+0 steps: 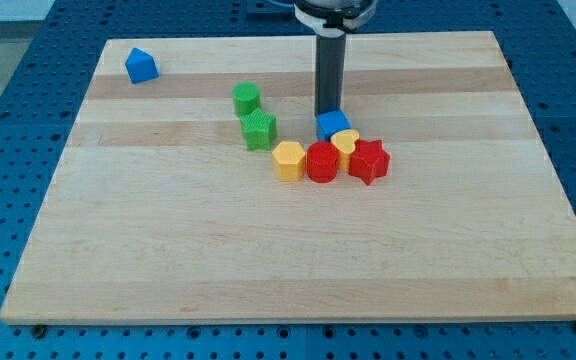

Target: Slightly move the green star towards the left

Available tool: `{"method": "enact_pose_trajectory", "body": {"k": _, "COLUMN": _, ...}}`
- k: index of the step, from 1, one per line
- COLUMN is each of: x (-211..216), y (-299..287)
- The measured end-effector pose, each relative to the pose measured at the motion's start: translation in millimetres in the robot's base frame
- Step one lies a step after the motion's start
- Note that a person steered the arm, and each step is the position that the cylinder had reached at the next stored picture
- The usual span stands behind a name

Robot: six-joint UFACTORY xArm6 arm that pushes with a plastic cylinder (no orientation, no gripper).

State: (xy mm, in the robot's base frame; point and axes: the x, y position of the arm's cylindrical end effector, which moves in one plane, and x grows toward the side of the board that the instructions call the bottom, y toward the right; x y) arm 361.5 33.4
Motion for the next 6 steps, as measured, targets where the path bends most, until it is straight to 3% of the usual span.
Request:
{"method": "enact_pose_trajectory", "body": {"k": 3, "x": 0.0, "y": -44.9}}
{"method": "enact_pose_trajectory", "body": {"k": 6, "x": 19.4, "y": -138.7}}
